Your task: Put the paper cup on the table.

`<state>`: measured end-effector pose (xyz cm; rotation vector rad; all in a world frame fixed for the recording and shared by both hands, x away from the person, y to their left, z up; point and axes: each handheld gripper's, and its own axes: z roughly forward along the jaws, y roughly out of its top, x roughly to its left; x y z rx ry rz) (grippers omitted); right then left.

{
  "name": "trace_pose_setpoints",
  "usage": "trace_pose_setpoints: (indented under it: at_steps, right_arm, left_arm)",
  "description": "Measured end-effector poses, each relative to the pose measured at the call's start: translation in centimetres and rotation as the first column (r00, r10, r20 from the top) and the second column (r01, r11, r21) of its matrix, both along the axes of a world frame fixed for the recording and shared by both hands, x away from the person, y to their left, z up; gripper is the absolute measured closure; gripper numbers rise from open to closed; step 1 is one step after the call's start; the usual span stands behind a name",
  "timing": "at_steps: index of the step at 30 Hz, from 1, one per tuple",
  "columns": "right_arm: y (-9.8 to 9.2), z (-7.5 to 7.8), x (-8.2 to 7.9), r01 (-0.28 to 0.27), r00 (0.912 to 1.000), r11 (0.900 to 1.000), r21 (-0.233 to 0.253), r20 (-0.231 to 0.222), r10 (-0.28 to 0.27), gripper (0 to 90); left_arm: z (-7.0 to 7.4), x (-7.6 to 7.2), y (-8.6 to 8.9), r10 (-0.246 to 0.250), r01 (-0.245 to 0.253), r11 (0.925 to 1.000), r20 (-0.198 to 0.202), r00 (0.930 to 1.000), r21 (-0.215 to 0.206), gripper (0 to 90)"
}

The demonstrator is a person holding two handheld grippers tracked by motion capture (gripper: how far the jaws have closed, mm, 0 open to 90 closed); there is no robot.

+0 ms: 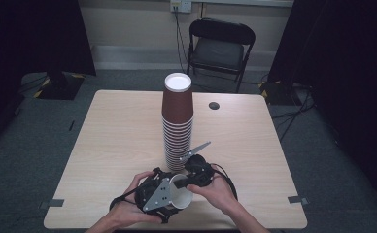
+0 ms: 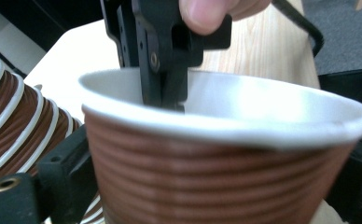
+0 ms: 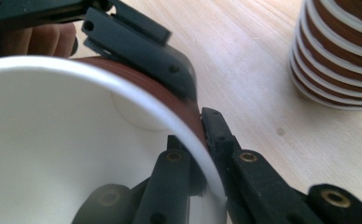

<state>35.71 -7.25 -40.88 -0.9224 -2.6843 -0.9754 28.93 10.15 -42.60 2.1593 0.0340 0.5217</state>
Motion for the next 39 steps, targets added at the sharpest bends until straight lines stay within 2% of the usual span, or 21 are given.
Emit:
trace_pose_setpoints:
  at_steps: [2,5,9,12,16,17,19,22,23,26,27,29,30,31,32,35,36,37,38,39]
  right_arm:
    - [0.3,0.0,0.0,-0.004,1.0,1.0,-0.003,-0.008,0.004,87.8]
    - [0.5,-0.1,0.1,-0.003,1.0,1.0,-0.007,-0.008,0.003,87.7]
    - [0.3,0.0,0.1,0.01,0.9999,1.0,0.011,-0.007,-0.01,85.5]
    - [0.1,-0.2,0.0,0.016,0.9999,1.0,0.007,0.002,-0.016,78.6]
    - [-0.1,-0.3,-0.1,0.023,0.9997,1.0,0.017,0.001,-0.023,75.5]
    - [-0.4,-0.2,-0.1,0.036,0.9993,0.999,0.035,0.011,-0.036,70.4]
    - [-0.5,-0.1,-0.2,0.043,0.9989,0.998,0.041,0.014,-0.044,69.7]
    - [-0.9,0.2,-0.4,0.058,0.9977,0.996,0.074,0.031,-0.061,66.4]
    - [-1.1,0.4,-0.6,0.066,0.997,0.994,0.087,0.034,-0.069,64.7]
    - [-1.4,0.5,-0.7,0.077,0.9956,0.991,0.112,0.045,-0.082,62.7]
    - [-1.4,0.5,-0.7,0.077,0.9956,0.991,0.112,0.045,-0.082,62.7]
    - [-1.7,0.6,-0.8,0.082,0.9945,0.988,0.134,0.055,-0.09,61.5]
    - [-2.0,0.8,-0.9,0.08,0.9935,0.985,0.156,0.068,-0.092,60.1]
    - [-2.1,0.9,-0.9,0.079,0.9928,0.983,0.167,0.076,-0.092,59.8]
    - [-2.2,1.0,-0.9,0.075,0.9933,0.979,0.189,0.072,-0.09,59.2]
    - [-2.5,1.1,-1.0,0.07,0.9911,0.975,0.211,0.096,-0.092,57.2]
    - [-2.5,1.1,-1.0,0.07,0.9911,0.975,0.211,0.096,-0.092,57.2]
    - [-2.8,1.3,-1.1,0.065,0.9889,0.97,0.233,0.115,-0.094,54.3]
    - [-2.8,1.3,-1.2,0.063,0.9874,0.97,0.234,0.127,-0.095,51.8]
    - [-2.8,1.3,-1.2,0.063,0.9874,0.97,0.234,0.127,-0.095,51.8]
  left_arm:
    - [0.0,-0.3,-0.1,0.011,-0.011,0.9999,0.025,0.9996,0.007,6.7]
    - [0.0,-0.3,0.0,0.02,-0.02,0.9998,0.014,0.9997,-0.001,7.5]
    - [0.1,-0.4,0.0,0.02,-0.019,0.9997,0.034,0.9992,-0.012,8.7]
    - [0.1,-0.3,-0.1,0.031,-0.03,0.9992,0.014,0.9994,-0.027,9.0]
    - [0.0,0.0,0.1,0.042,-0.042,0.9985,-0.004,0.9991,-0.035,10.0]
    - [0.0,0.2,0.2,0.054,-0.055,0.9977,-0.033,0.998,-0.039,10.0]
    - [-0.1,0.3,0.4,0.062,-0.064,0.9968,-0.045,0.9971,-0.047,10.0]
    - [-0.2,0.6,0.9,0.081,-0.087,0.9939,-0.088,0.9928,-0.067,10.0]
    - [-0.2,0.7,1.3,0.097,-0.104,0.9919,-0.093,0.9909,-0.073,10.0]
    - [-0.2,1.0,1.7,0.105,-0.114,0.9899,-0.107,0.9887,-0.084,10.0]
    - [-0.1,1.0,2.0,0.11,-0.122,0.9875,-0.123,0.9864,-0.1,10.0]
    - [-0.1,1.1,2.3,0.122,-0.136,0.9848,-0.129,0.9841,-0.108,9.9]
    - [-0.2,1.2,2.5,0.124,-0.145,0.9816,-0.163,0.9787,-0.124,9.9]
    - [-0.2,1.2,2.5,0.124,-0.145,0.9816,-0.163,0.9787,-0.124,10.0]
    - [-0.3,1.3,2.7,0.134,-0.159,0.9791,-0.184,0.9737,-0.127,10.0]
    - [-0.2,1.4,2.9,0.144,-0.17,0.9771,-0.188,0.9716,-0.128,10.0]
    - [-0.2,1.5,3.1,0.15,-0.178,0.9747,-0.198,0.9686,-0.135,10.0]
    - [-0.2,1.5,3.3,0.164,-0.192,0.9721,-0.198,0.9665,-0.135,10.0]
    - [-0.3,1.5,3.4,0.172,-0.203,0.969,-0.205,0.9635,-0.141,10.0]
    - [-0.3,1.5,3.4,0.172,-0.203,0.969,-0.205,0.9635,-0.141,10.0]
